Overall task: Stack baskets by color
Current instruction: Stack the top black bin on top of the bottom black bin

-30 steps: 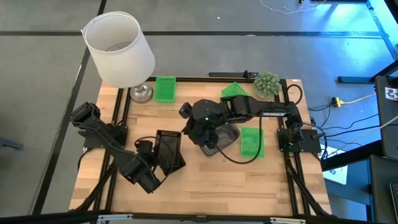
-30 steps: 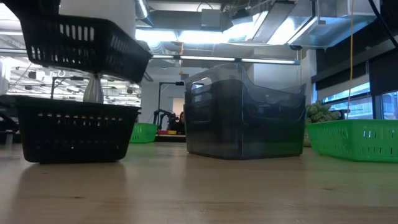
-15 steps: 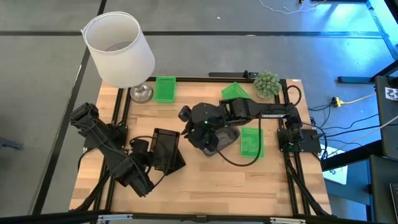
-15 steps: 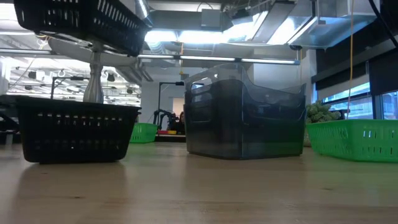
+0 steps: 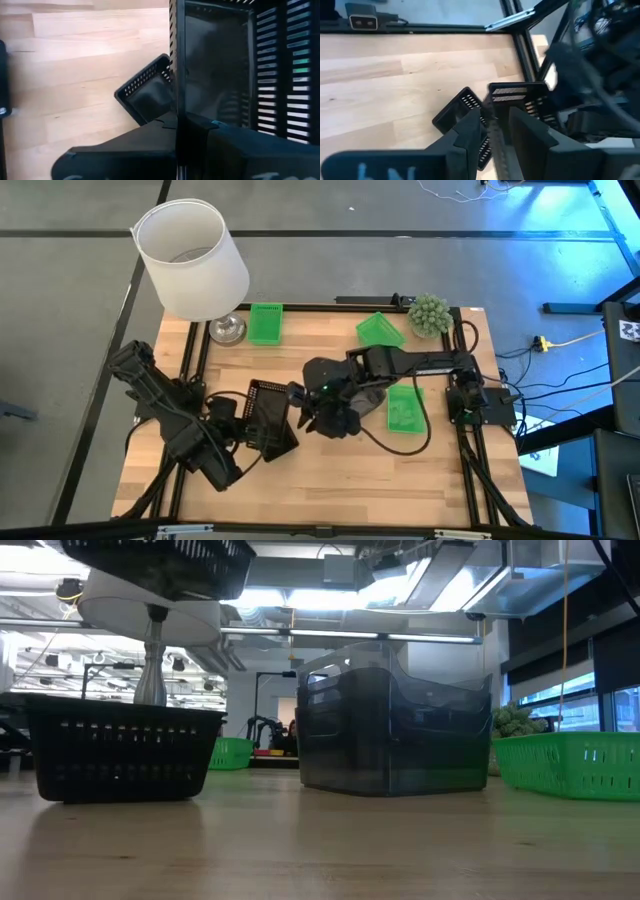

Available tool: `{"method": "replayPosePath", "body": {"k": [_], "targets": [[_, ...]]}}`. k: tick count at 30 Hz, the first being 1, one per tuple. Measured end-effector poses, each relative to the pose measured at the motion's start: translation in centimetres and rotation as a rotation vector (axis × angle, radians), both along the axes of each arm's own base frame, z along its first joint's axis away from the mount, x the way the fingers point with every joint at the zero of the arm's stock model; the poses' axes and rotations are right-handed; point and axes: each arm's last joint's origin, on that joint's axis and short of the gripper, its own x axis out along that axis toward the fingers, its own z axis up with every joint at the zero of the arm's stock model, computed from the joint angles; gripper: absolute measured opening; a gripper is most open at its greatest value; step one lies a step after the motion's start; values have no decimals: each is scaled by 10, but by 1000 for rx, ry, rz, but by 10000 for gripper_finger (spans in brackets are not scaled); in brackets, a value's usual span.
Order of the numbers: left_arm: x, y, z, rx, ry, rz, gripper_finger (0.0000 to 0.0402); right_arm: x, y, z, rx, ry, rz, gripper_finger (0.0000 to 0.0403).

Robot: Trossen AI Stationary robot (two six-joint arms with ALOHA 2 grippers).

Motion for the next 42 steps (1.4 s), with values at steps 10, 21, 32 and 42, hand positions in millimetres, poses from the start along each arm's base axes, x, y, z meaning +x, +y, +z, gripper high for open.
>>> {"method": "replayPosePath", "body": {"k": [10, 21, 32, 42], "targets": [[-2, -1, 1, -4, 0, -10, 0, 11, 3, -14, -126, -27, -8, 107], [-3, -1, 1, -6, 1, -11, 0, 19, 6, -26, -149, -16, 12, 107], [-4, -2, 2, -18, 6, -13, 0, 33, 8, -39, -222, -74, 60, 107], [-3, -3, 2, -31, -3, -13, 0, 36, 9, -37, -223, -118, 65, 107]]}}
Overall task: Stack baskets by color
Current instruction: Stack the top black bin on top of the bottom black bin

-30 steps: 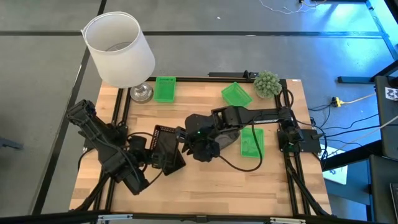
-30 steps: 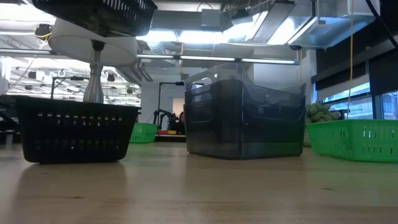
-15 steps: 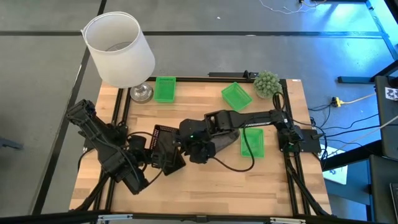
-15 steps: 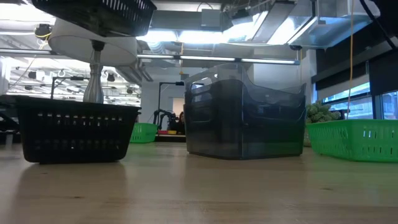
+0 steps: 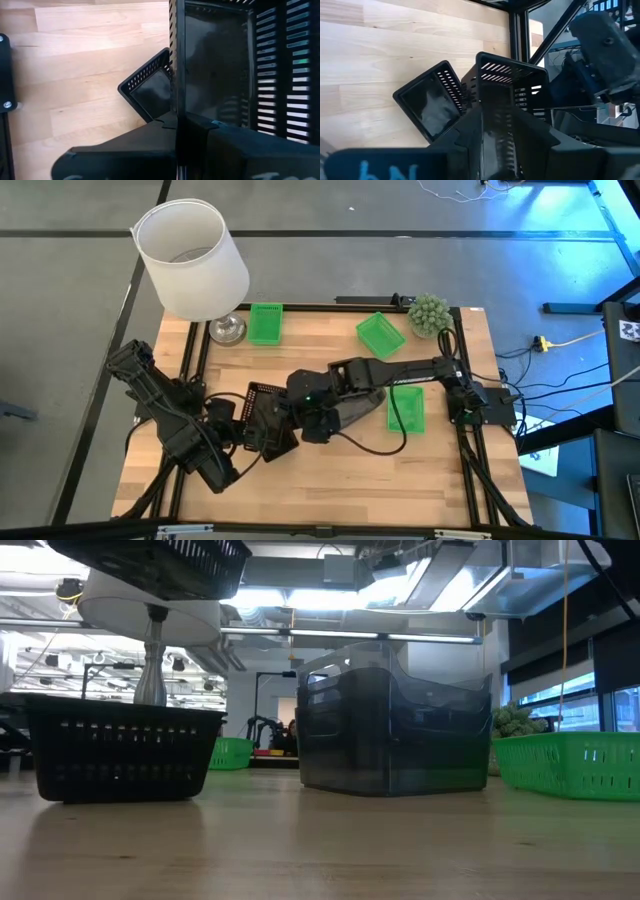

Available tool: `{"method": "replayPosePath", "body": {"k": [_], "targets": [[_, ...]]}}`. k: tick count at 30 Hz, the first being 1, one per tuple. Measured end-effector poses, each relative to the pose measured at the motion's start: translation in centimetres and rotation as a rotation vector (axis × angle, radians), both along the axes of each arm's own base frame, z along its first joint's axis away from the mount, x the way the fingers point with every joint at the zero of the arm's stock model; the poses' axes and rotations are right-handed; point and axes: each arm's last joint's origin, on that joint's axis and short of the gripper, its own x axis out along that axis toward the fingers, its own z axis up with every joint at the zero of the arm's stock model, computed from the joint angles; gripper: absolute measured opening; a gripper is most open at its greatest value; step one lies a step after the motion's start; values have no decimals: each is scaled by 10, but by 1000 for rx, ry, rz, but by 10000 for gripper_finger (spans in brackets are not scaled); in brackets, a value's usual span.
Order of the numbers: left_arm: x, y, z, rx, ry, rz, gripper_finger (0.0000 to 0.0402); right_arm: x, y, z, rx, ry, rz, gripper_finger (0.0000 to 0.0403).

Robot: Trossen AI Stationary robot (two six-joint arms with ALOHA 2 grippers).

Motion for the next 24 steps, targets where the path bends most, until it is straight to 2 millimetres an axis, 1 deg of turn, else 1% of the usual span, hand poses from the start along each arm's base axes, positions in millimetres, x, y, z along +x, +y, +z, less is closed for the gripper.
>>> {"method": "replayPosePath", "body": {"k": [9, 15, 20, 24], "targets": [[-1, -3, 0, -8, -8, -10, 0, 9, 2, -15, -4, 22, 0, 107], [-4, -7, 0, -15, -19, -30, 0, 17, 3, -30, -23, 39, 16, 107], [-4, -8, 0, -12, -22, -30, 0, 21, 4, -29, -12, 3, 13, 105], [-4, -7, 0, -12, -19, -31, 0, 24, 5, -28, 17, -11, -10, 89]]}}
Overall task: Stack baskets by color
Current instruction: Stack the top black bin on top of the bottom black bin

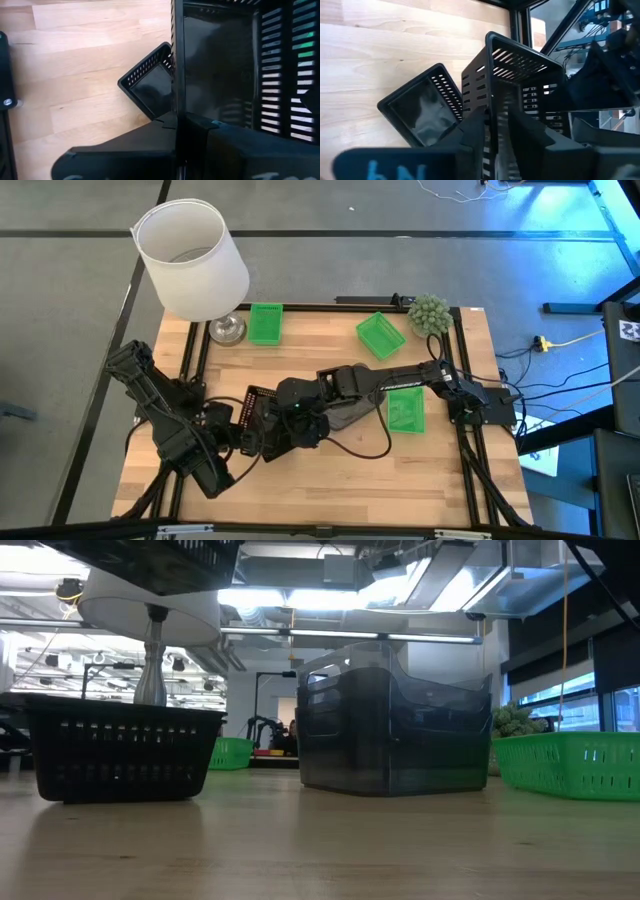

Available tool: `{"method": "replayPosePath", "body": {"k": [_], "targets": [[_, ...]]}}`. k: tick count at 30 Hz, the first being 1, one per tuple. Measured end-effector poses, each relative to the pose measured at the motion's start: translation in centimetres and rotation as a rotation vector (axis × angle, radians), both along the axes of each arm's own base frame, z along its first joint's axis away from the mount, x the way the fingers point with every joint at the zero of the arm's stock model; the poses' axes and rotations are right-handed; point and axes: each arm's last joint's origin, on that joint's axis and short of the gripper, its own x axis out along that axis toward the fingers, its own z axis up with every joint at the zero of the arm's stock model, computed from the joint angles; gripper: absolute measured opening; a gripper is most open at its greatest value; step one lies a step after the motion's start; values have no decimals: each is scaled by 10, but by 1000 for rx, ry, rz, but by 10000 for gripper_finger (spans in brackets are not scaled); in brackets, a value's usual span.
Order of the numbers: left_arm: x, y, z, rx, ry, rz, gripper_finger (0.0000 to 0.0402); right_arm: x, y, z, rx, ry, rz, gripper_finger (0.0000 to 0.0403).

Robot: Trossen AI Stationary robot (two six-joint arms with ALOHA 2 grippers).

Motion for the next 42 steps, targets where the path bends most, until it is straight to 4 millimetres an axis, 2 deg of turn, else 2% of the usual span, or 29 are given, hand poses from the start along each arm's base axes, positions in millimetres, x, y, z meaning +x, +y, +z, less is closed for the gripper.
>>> {"method": "replayPosePath", "body": {"k": [8, 25, 36, 42], "targets": [[0, 0, 0, 0, 4, -1, 0, 0, 0, 0, 35, 18, -35, 10], [1, 1, -1, -14, 93, -70, 3, 1, 1, 1, 8, -4, -94, 4], [9, 9, -3, -112, 218, -81, 79, 1, 3, 1, 1, -3, -97, 4], [10, 9, -2, -100, 194, -85, 83, -4, 1, -4, -14, 60, -94, 3]]}}
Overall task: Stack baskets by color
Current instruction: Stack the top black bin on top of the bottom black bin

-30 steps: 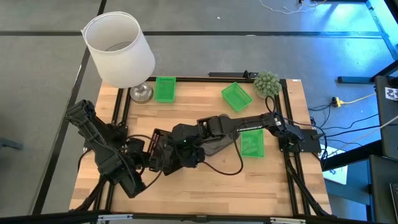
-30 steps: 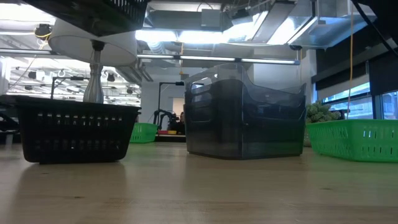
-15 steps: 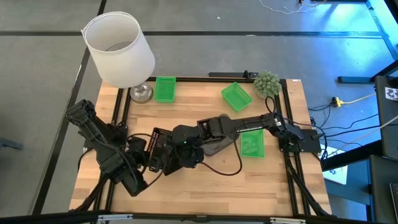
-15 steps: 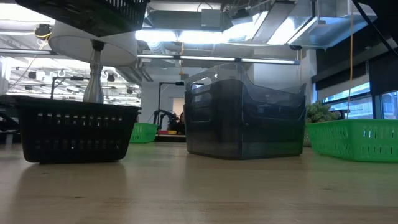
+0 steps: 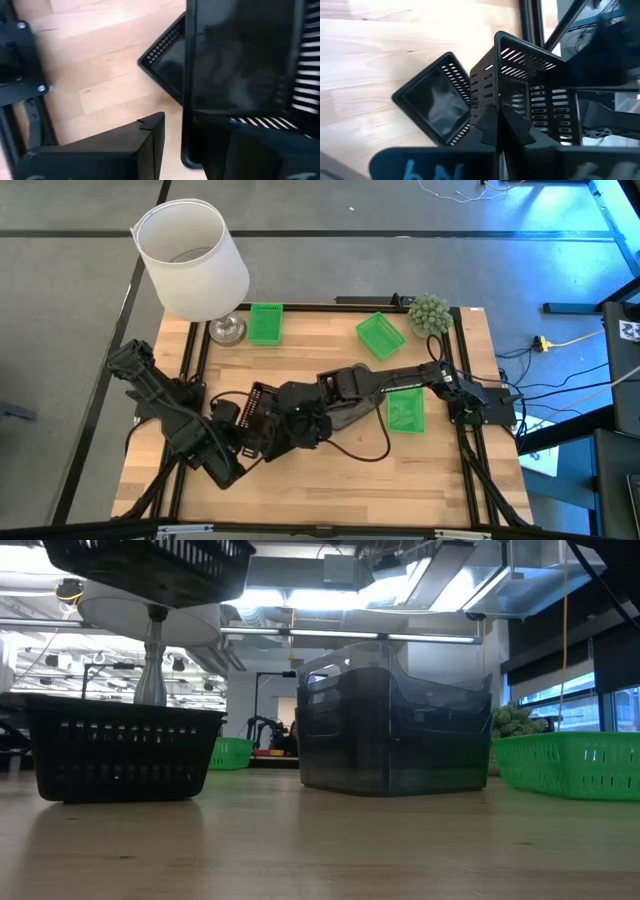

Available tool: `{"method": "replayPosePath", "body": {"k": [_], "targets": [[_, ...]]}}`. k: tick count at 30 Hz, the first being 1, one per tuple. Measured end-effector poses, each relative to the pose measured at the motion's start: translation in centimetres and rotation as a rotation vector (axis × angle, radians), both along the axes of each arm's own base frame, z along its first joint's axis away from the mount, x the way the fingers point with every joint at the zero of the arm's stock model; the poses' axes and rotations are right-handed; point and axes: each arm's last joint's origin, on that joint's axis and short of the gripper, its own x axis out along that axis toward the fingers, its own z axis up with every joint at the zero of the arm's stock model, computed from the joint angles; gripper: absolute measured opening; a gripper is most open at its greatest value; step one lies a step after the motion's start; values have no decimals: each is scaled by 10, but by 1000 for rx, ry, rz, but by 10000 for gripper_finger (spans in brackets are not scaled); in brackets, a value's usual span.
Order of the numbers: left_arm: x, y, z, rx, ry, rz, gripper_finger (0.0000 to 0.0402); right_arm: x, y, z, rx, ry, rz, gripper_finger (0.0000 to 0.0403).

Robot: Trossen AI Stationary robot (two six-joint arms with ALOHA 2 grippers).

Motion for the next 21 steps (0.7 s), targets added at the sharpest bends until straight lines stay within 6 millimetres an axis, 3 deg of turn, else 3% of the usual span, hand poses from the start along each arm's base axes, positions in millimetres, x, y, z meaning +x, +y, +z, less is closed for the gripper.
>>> {"method": "replayPosePath", "body": {"k": [10, 17, 21], "targets": [[-12, -12, 39, 77, -162, -144, 83, -5, -4, -4, 38, 81, 47, 3], [-20, -19, 56, 110, -230, -242, 83, -8, -1, -11, 22, 97, 275, 3], [-22, -21, 59, 100, -240, -248, 83, 0, 0, -29, -73, 72, 410, 3]]}}
